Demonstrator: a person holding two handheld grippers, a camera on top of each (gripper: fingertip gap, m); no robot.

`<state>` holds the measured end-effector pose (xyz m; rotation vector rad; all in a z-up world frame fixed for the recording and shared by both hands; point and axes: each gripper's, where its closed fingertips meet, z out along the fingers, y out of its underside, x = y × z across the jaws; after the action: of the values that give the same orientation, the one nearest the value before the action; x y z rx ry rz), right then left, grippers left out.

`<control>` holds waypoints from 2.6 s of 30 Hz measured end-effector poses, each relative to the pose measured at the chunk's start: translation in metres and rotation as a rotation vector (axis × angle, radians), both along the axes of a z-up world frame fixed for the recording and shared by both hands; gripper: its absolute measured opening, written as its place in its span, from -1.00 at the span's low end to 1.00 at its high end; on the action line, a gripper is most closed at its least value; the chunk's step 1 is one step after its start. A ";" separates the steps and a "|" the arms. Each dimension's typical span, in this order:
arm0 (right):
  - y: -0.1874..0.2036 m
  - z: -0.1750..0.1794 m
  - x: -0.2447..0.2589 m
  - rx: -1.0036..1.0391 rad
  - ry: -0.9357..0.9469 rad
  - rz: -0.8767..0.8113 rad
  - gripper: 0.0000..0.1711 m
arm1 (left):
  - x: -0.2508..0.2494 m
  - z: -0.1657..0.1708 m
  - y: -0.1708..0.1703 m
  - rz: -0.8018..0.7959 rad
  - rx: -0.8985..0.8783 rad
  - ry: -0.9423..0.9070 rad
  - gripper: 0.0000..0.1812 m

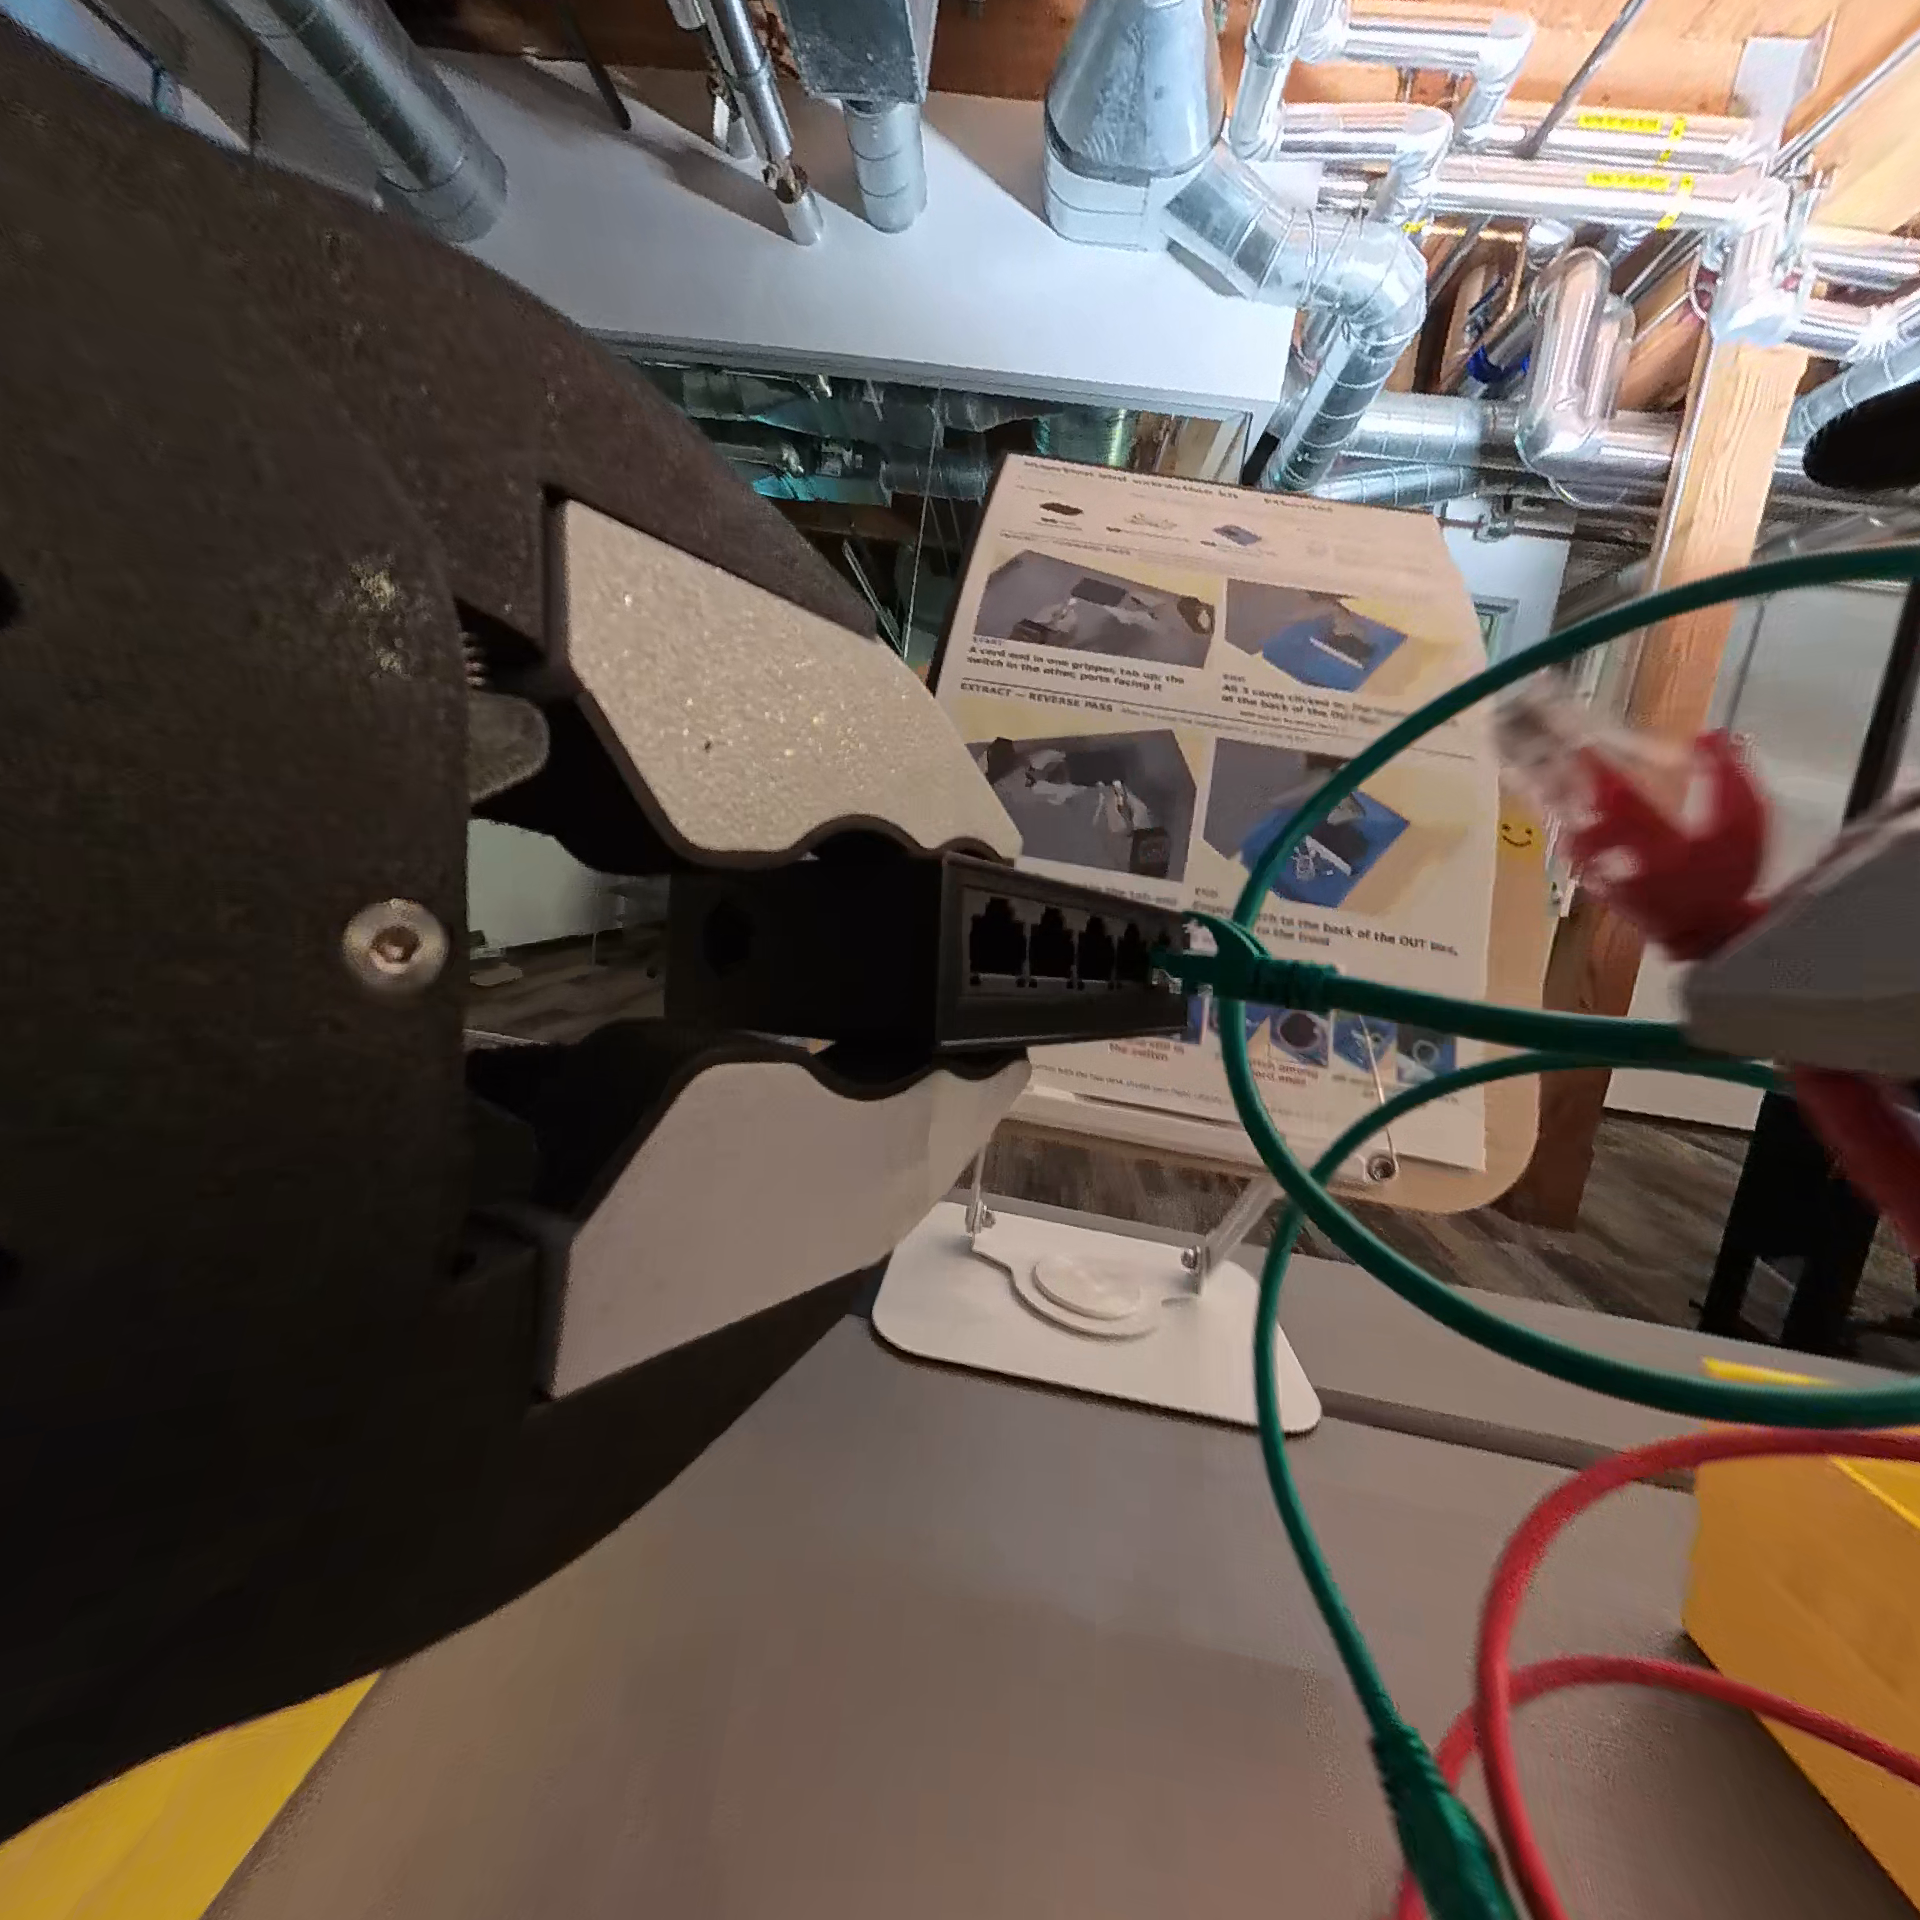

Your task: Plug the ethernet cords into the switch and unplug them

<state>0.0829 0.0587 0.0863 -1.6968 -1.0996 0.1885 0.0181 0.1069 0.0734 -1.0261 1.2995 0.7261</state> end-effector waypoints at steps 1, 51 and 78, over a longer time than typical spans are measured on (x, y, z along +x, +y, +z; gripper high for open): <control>0.004 -0.006 -0.001 -0.008 -0.032 -0.007 -0.86 | 0.003 -0.002 0.000 -0.005 0.001 0.007 -0.68; -0.025 -0.024 0.015 -0.118 -0.154 0.089 -0.86 | 0.008 -0.016 -0.005 0.040 -0.054 0.097 -0.68; -0.002 -0.063 0.018 -0.269 -0.258 -0.066 -0.86 | 0.044 -0.030 -0.027 -0.041 0.005 0.236 -0.68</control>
<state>0.1006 0.0567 0.0230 -2.0380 -1.2484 0.0783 0.0622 0.0804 0.0433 -0.9269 1.5159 0.8373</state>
